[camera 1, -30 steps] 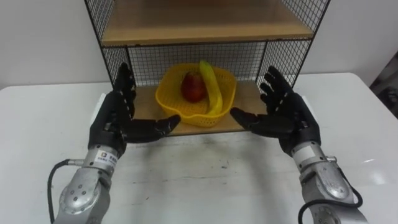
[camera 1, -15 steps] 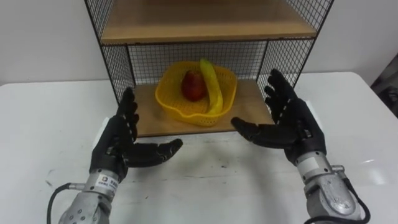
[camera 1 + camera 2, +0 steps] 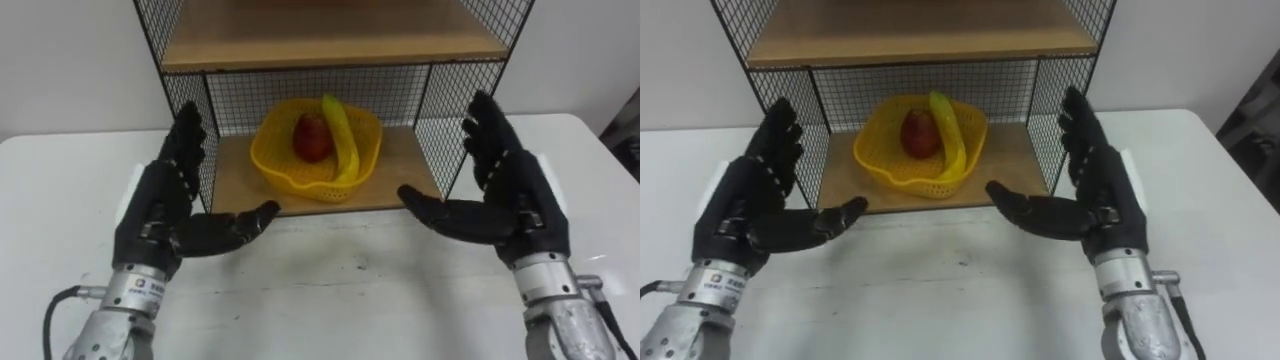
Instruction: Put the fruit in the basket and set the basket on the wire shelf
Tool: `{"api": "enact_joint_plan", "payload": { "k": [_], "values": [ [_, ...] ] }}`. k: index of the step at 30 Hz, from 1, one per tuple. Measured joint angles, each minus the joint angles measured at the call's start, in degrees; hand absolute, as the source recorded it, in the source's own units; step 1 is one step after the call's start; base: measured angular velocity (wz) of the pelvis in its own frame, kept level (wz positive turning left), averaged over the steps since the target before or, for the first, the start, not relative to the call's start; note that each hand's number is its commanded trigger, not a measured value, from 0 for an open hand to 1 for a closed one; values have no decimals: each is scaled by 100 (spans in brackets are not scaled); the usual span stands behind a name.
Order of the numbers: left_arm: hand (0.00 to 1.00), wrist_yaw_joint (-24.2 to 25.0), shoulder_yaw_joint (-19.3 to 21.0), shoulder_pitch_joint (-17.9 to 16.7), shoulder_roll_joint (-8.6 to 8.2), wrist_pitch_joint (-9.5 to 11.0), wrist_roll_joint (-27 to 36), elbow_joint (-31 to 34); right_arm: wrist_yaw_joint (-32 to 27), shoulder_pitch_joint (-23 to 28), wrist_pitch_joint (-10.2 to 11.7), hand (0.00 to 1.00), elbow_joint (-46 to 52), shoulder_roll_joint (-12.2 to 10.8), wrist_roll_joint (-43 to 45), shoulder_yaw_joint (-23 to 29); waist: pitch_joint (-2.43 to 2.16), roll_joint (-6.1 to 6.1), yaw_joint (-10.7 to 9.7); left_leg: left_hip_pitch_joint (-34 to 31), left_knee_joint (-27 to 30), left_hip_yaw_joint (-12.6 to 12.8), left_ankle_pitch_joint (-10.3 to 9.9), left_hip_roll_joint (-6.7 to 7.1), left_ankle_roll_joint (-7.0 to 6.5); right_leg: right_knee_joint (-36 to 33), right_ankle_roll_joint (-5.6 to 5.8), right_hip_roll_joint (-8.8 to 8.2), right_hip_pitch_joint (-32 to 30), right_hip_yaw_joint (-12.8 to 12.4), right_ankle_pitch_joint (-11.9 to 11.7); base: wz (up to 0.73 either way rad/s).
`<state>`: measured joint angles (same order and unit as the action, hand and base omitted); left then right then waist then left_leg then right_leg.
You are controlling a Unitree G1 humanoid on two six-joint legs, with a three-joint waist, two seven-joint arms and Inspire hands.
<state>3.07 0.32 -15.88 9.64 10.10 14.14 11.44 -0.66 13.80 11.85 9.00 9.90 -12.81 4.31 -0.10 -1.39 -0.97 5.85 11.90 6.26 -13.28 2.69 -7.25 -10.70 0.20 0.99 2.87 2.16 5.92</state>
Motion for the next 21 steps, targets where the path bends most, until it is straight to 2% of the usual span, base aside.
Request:
{"api": "enact_joint_plan", "payload": {
  "k": [3, 5, 7, 9, 10, 11, 12, 13, 15, 17, 18, 21],
  "values": [
    [0, -17, 411, -11, 5, 16, -14, 216, -498, 1, 25, 0, 200, 19, 4, 435, -3, -7, 40, -8, -19, 9, 7, -6, 11, 0, -6, 6, -21, -22, -4, -4],
    [0, -44, 769, -11, -5, 30, -69, 510, -885, -1, 205, 0, 408, 18, 199, 881, -5, -2, 44, -38, -34, 4, 15, -9, 24, -10, -9, 7, -60, -18, -5, 0],
    [0, -243, 1131, -15, -21, 119, 23, 802, -1179, 5, 271, 0, 606, 18, 169, 1264, -7, 7, 33, -51, -61, 0, 34, -5, 29, -11, -9, 15, -90, -27, -5, 0],
    [0, -589, 1633, -32, -34, 269, 64, 1162, -1516, 9, 327, 0, 788, 30, 182, 1707, -1, 15, 36, -60, -72, -6, 41, -5, 31, -12, -11, 14, -104, -30, -4, 0],
    [0, -868, 1973, -74, -41, 452, 103, 1386, -1824, 9, 376, 0, 914, 59, 186, 1981, 3, 21, 42, -68, -76, -6, 41, -4, 31, -30, -12, 13, -125, -30, -3, -3],
    [0, -1133, 2281, -97, -43, 652, 102, 1517, -2165, 13, 446, 0, 1019, 80, 199, 2229, -20, 23, 71, -89, -77, -7, 42, -1, 31, -103, -21, 12, -184, -27, 8, 0],
    [0, -1252, 2444, -98, -42, 717, 103, 1556, -2329, 25, 492, 0, 1075, 88, 216, 2335, -26, 24, 79, -85, -76, -14, 42, -1, 32, -122, -20, 9, -188, -25, 12, 0],
    [0, -1479, 2768, -100, -32, 811, 135, 1612, -2638, 70, 541, 0, 1261, 95, 215, 2552, -37, 25, 111, -76, -71, -17, 42, 1, 32, -149, -19, 9, -189, -29, 31, 3],
    [0, -1831, 3230, -118, 2, 856, 172, 1685, -3078, 90, 700, 0, 1463, 120, 220, 2883, -39, 23, 122, -47, -69, -32, 40, 4, 33, -200, -20, 8, -177, -25, 53, 4],
    [0, -2346, 3787, -119, 76, 876, 211, 1748, -3624, 89, 885, 0, 1497, 257, 234, 3304, -36, 24, 193, -25, -71, -31, 39, 3, 34, -214, -19, 6, -154, -30, 55, 0],
    [0, -2599, 4018, -119, 106, 878, 208, 1804, -3890, 93, 908, 0, 1498, 327, 274, 3479, -34, 49, 248, -30, -71, -28, 37, 5, 34, -230, -22, 3, -169, -23, 63, 0],
    [0, -3058, 4351, -149, 261, 893, 221, 1884, -4361, 149, 935, 0, 1509, 462, 338, 3798, -33, 82, 307, -40, -70, -40, 14, 18, 66, -330, -18, -36, -224, -3, 122, 2]
  ]
}}
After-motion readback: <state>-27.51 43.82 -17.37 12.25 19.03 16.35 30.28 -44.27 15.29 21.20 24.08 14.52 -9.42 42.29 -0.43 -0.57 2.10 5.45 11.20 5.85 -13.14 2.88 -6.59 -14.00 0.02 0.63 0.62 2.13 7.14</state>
